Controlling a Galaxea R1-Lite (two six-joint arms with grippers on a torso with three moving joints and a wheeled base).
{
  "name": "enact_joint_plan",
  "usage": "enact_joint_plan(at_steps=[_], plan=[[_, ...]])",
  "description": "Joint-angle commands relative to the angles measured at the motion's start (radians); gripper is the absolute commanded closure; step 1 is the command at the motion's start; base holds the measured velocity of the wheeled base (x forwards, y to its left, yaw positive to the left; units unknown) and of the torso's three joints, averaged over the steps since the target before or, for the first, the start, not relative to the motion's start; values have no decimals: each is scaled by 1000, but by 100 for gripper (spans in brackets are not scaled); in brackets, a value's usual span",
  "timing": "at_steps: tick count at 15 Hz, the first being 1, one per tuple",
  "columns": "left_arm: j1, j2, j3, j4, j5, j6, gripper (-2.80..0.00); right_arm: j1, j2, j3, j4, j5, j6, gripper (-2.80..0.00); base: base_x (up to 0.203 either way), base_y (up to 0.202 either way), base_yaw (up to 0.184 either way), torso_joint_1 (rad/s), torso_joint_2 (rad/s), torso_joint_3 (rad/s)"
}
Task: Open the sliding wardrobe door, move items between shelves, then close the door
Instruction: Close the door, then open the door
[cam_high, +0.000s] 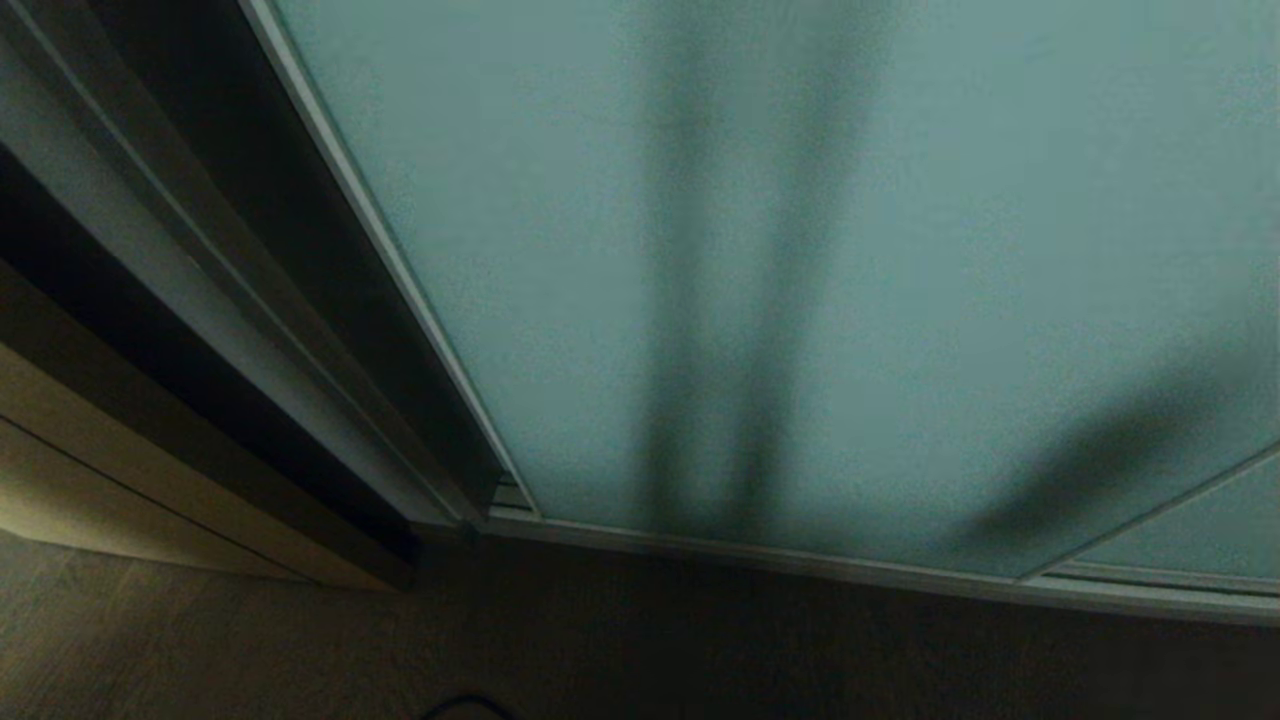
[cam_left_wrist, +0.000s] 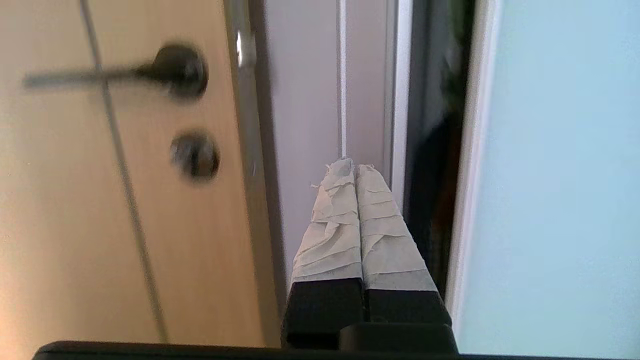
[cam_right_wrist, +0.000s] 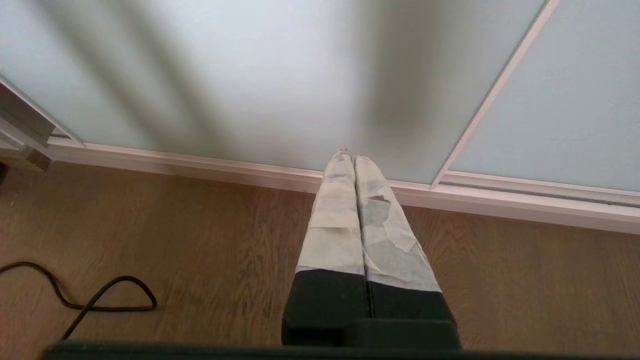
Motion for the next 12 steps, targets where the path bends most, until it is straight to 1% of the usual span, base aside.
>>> enact_joint_plan(at_steps=[1,2,4,9,12], plan=[[0,179,-52,-67,11,0,0,0,0,0,-1,0,0,0,0,0,0,0,0,0],[0,223,-74,-102,16,0,0,-1,0,0,-1,0,0,0,0,0,0,0,0,0],[-2,295,-111,-131,10,-5,0,-1,0,0,-1,0,0,0,0,0,0,0,0,0],[-11,472,-250,-112,-33,-59,0,1,0,0,-1,0,0,0,0,0,0,0,0,0],[-13,559,-282,-104,-78,-103,0,-1,0,0,-1,0,0,0,0,0,0,0,0,0]])
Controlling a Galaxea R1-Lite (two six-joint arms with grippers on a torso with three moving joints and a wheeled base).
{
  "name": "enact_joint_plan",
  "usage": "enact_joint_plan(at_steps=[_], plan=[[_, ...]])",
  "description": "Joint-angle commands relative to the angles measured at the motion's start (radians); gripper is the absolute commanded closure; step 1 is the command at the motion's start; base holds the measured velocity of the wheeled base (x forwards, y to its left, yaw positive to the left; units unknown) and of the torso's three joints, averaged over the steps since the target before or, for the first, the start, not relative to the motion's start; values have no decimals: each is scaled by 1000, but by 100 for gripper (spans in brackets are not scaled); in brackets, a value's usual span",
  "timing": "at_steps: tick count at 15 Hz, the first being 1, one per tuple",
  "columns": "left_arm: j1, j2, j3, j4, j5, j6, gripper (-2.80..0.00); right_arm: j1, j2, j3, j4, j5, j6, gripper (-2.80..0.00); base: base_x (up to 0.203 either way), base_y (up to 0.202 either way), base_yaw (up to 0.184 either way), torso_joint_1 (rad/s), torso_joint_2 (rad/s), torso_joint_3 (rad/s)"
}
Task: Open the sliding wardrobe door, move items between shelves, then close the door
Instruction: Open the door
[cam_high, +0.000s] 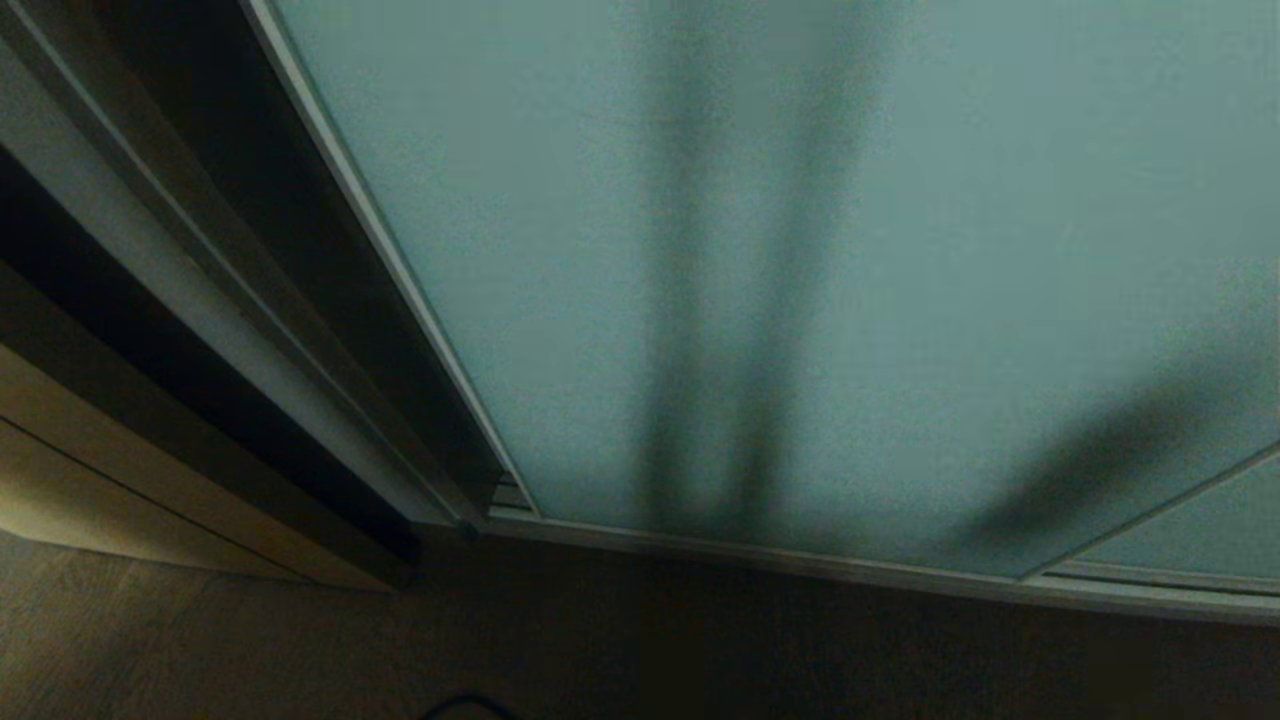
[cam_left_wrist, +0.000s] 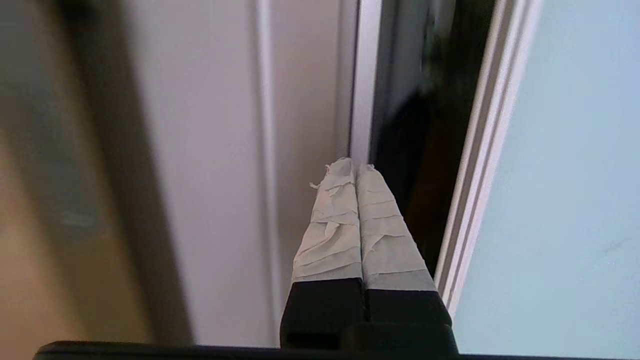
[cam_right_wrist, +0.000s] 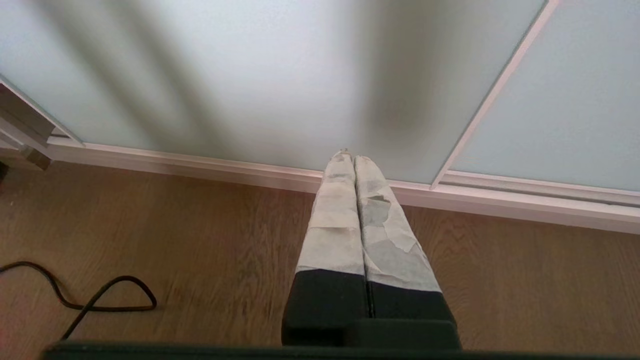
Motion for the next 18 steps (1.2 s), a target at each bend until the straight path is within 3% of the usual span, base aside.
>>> enact_joint_plan(at_steps=[1,8,14,18], plan=[[-1,80,-13,-4,-22,-7,0,-1,0,0,-1,0,0,0,0,0,0,0,0,0],[-4,237,-94,-2,-84,-46,0,1,0,0,-1,0,0,0,0,0,0,0,0,0],[-122,269,-118,38,-131,-50,0,1,0,0,-1,0,0,0,0,0,0,0,0,0],[-146,316,-149,42,-136,-77,0,-1,0,0,-1,0,0,0,0,0,0,0,0,0]])
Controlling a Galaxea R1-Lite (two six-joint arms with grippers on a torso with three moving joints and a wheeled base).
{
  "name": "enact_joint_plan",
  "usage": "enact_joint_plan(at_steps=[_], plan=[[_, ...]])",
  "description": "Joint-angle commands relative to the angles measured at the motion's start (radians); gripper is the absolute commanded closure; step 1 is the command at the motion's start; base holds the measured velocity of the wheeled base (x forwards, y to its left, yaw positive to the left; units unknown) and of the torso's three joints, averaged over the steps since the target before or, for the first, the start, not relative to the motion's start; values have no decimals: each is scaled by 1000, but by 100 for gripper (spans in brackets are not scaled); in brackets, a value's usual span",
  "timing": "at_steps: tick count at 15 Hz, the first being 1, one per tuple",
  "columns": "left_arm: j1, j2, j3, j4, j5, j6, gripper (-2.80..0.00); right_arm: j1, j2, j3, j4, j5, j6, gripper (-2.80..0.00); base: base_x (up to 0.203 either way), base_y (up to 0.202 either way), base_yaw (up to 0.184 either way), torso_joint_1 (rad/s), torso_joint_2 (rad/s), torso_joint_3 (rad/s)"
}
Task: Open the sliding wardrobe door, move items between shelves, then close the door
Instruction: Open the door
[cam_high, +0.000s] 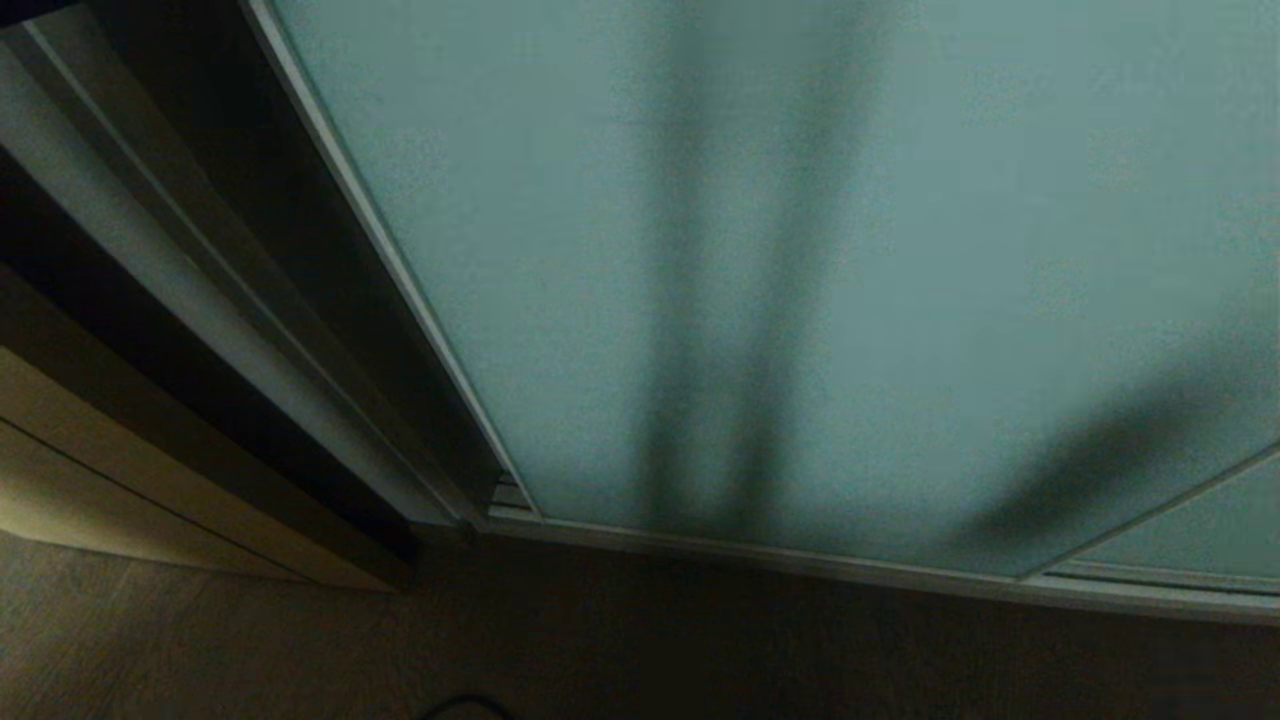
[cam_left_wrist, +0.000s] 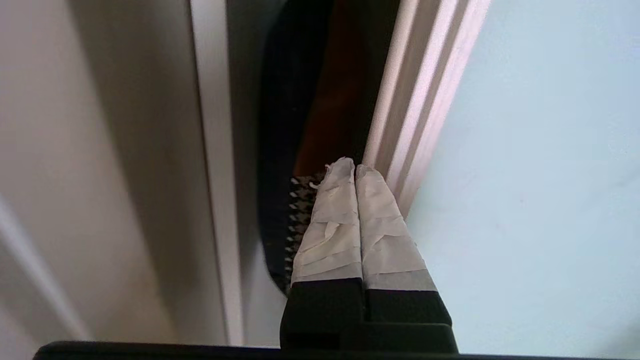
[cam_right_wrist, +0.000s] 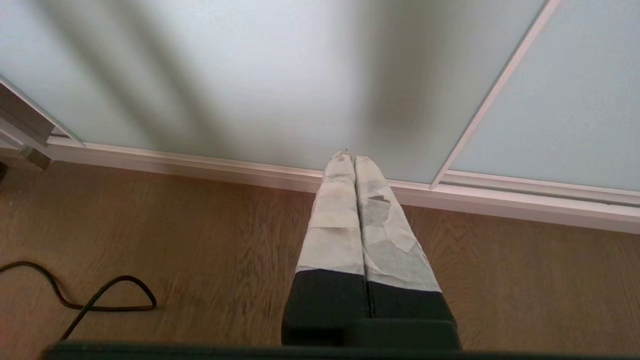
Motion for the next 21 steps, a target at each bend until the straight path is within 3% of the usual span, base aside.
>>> enact_joint_plan(at_steps=[1,11,15,21], plan=[[-9,28,-21,-3,0,-6,0,0,0,0,-1,0,1,0,0,0,0,0,0,0],[-212,29,11,-5,2,-31,0,0,0,0,-1,0,1,0,0,0,0,0,0,0],[-357,30,74,-15,10,-28,0,1,0,0,-1,0,1,0,0,0,0,0,0,0],[-554,128,64,-54,15,-26,0,0,0,0,-1,0,1,0,0,0,0,0,0,0]])
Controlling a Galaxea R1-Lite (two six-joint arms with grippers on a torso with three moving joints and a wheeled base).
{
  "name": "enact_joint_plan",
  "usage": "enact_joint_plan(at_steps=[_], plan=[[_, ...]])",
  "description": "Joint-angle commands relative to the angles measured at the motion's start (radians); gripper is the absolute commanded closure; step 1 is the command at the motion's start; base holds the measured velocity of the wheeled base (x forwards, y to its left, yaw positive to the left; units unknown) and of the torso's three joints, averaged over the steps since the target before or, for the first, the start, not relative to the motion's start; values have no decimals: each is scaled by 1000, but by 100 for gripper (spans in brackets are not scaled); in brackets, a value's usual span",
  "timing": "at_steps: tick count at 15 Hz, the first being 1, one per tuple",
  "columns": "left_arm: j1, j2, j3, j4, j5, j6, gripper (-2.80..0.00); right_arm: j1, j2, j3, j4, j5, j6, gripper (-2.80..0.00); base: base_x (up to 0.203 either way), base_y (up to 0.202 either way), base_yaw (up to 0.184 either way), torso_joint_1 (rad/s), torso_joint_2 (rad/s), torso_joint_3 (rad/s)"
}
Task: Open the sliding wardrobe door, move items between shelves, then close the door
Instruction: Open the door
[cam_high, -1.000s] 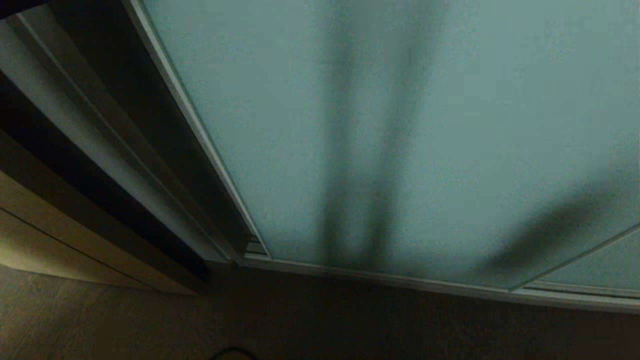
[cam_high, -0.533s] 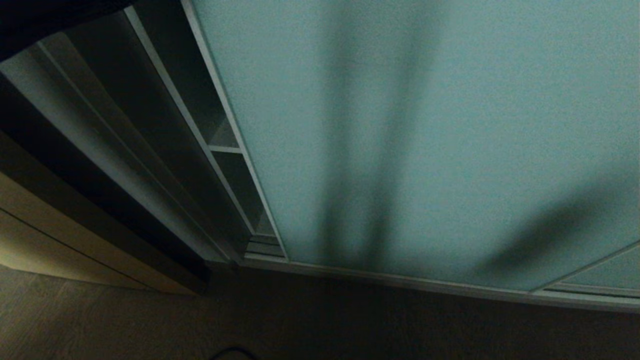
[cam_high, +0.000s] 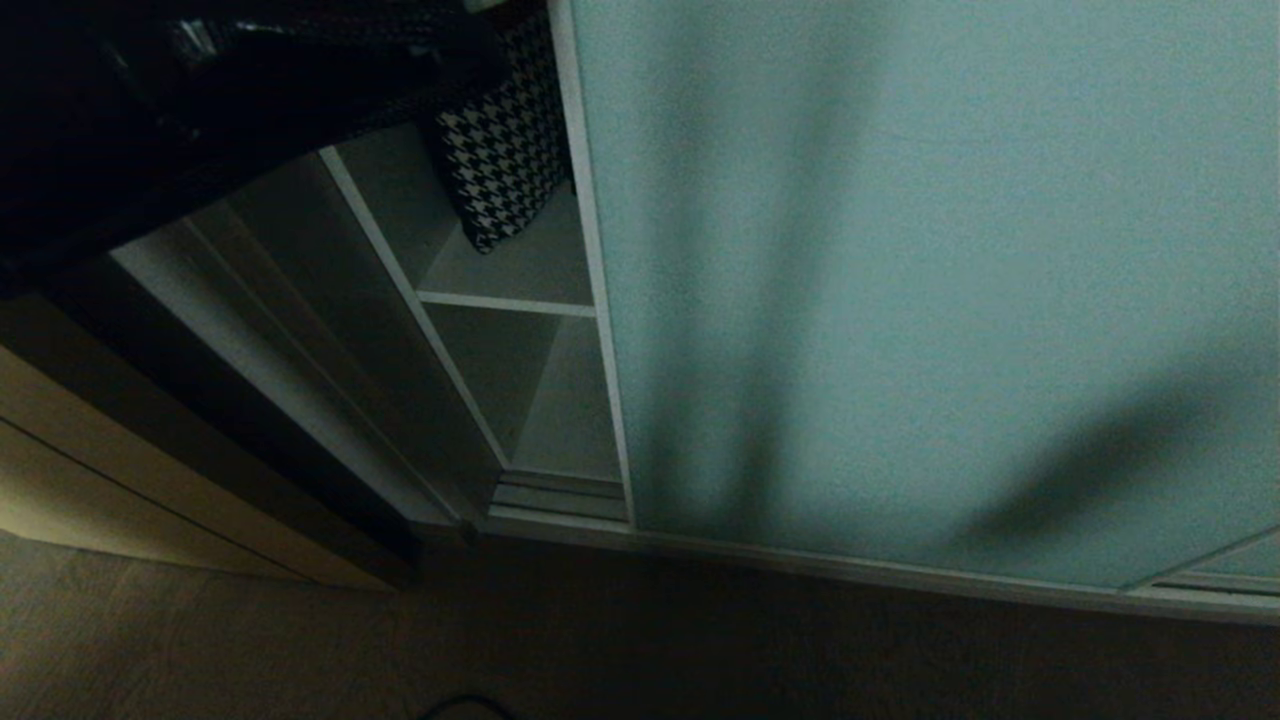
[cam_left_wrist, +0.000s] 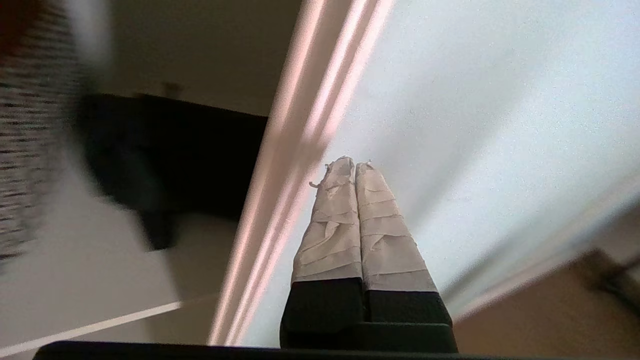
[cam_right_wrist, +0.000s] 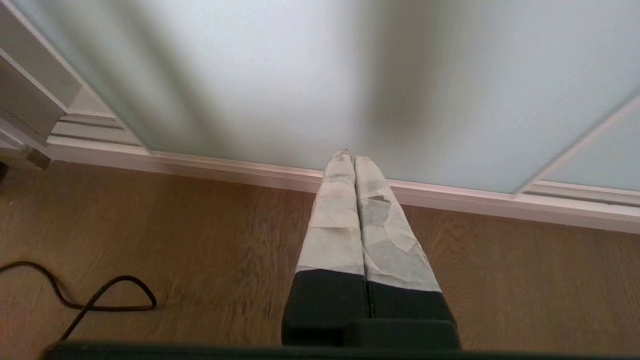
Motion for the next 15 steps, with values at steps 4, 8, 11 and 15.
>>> enact_joint_plan(at_steps=[4,8,11,15], plan=[[-125,137,-62,-37,3,2,0,0,0,0,-1,0,1,0,0,0,0,0,0,0],[-215,176,-115,-36,11,-54,0,1,0,0,-1,0,1,0,0,0,0,0,0,0],[-261,232,-156,-36,8,-68,0,0,0,0,-1,0,1,0,0,0,0,0,0,0],[-286,345,-241,-76,11,-68,0,0,0,0,-1,0,1,0,0,0,0,0,0,0]])
